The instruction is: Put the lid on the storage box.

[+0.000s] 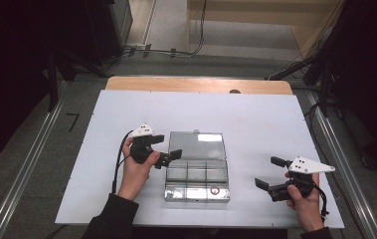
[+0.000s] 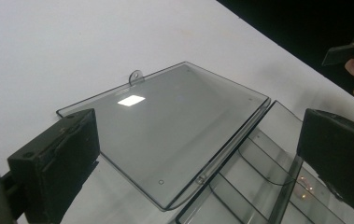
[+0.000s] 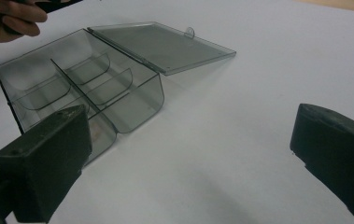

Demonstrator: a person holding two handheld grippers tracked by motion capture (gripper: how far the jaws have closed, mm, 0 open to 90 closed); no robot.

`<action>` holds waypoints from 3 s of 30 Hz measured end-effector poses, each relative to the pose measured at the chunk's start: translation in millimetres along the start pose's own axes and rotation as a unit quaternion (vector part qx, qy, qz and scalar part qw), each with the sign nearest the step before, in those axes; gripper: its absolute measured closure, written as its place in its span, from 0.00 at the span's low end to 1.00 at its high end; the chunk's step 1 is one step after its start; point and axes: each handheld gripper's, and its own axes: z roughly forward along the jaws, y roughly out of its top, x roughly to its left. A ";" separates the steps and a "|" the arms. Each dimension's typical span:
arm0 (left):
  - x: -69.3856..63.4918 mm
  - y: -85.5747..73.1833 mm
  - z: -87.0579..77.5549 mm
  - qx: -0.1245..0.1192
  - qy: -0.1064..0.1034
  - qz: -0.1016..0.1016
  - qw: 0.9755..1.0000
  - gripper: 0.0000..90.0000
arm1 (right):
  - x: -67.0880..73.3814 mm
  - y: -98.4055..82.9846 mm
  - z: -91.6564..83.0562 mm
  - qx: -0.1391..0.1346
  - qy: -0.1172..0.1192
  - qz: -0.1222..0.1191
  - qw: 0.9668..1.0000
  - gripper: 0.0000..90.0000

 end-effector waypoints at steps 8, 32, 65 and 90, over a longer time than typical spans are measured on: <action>2.1 -2.7 5.3 0.011 0.003 -0.010 1.000 0.00 | 7.3 16.4 6.8 -0.001 0.014 -0.002 1.000 0.00; 12.9 -7.3 9.4 0.012 0.013 -0.050 0.999 0.00 | 13.2 52.4 44.2 0.011 0.041 0.009 0.999 0.00; 23.7 -17.0 16.9 0.028 0.028 -0.135 0.990 0.32 | -2.8 55.4 113.8 0.063 0.043 0.164 0.984 0.23; 25.4 -26.6 27.7 0.039 0.013 -0.155 0.987 0.45 | -5.9 38.9 133.5 0.098 0.032 0.211 0.972 0.43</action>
